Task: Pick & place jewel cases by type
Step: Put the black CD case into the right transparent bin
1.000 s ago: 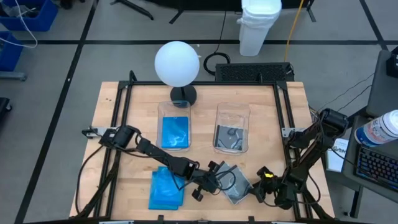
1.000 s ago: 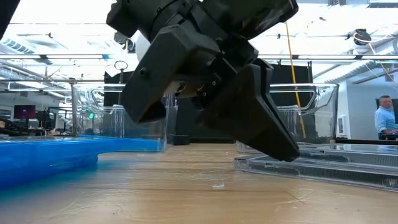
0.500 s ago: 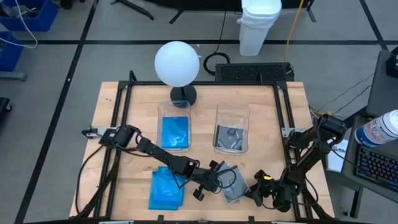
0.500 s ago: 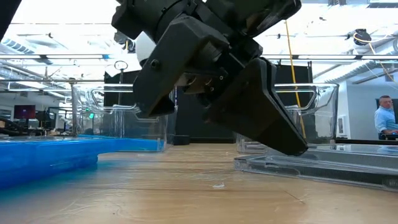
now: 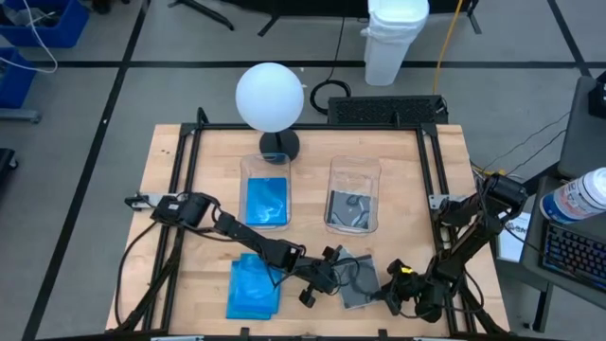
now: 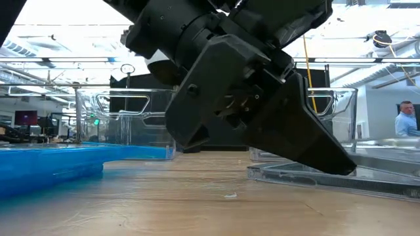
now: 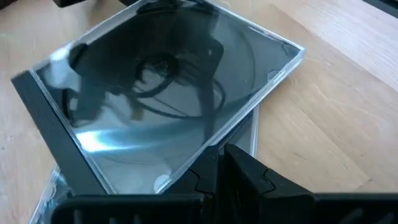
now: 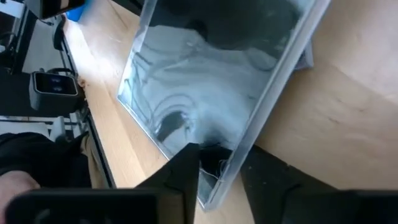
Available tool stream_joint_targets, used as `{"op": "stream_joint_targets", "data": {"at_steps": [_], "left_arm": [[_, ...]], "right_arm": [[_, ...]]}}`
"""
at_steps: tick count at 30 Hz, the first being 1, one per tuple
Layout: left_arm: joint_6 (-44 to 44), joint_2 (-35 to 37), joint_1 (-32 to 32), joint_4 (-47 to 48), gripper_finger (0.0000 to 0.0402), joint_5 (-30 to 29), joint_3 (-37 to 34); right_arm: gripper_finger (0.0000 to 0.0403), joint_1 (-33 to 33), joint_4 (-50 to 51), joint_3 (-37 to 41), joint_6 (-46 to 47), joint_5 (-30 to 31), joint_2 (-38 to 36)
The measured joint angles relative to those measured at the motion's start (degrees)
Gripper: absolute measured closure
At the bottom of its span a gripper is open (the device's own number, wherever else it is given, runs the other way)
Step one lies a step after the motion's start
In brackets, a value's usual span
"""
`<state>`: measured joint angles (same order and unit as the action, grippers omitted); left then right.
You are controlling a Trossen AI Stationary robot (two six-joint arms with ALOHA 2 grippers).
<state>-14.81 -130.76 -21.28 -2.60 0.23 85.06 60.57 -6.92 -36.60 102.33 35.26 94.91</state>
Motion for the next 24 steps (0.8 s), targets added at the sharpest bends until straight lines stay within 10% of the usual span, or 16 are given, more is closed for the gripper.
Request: {"op": "stream_joint_targets", "data": {"at_steps": [24], "left_arm": [[-1.6, 6.4, -3.1, 8.1, 0.0364, -6.4, -0.4]], "right_arm": [[0.0351, 0.2, -6.0, 0.1, -11.7, 3.4, -2.3]]}}
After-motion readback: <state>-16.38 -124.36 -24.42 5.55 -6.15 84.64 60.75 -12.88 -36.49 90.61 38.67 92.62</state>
